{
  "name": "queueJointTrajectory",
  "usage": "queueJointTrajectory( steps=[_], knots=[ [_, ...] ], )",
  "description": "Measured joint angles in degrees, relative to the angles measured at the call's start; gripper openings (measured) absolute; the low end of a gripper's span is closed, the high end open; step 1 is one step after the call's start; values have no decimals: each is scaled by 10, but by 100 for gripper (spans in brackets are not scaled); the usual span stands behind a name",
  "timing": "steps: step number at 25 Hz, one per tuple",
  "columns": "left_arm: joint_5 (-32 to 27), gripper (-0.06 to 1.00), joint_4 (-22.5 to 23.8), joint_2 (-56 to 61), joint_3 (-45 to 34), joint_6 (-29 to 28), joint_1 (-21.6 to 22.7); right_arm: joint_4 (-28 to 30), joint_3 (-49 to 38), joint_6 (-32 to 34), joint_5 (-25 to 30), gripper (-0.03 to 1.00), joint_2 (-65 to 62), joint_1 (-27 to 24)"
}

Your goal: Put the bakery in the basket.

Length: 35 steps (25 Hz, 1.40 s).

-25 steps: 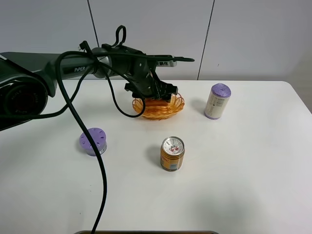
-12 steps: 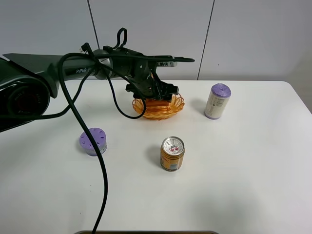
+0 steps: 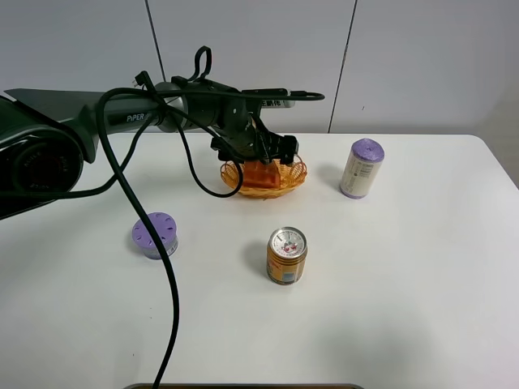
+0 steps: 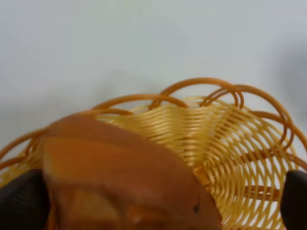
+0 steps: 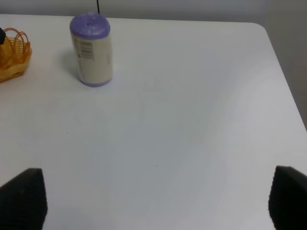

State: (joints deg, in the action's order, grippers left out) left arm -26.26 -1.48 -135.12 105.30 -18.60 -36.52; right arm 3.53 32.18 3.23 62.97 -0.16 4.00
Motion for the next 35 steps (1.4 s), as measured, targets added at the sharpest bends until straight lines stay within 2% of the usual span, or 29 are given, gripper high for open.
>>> queueJointTrajectory(
  steps=[5,11,22,27,31,35],
  knots=[
    [-5,99,3,16,0,3,0,0,0,0,0,91,0,0],
    [-67,99,39,73,0,21,1,0,0,0,0,91,0,0],
    [-332,99,141,216,0,38,24,0,0,0,0,91,0,0],
    [-419,99,145,276,0,82,54,0,0,0,0,91,0,0],
    [-427,99,115,329,-41,113,83,0,0,0,0,91,0,0],
    [-398,99,68,404,-158,126,115,0,0,0,0,91,0,0]
  ],
)
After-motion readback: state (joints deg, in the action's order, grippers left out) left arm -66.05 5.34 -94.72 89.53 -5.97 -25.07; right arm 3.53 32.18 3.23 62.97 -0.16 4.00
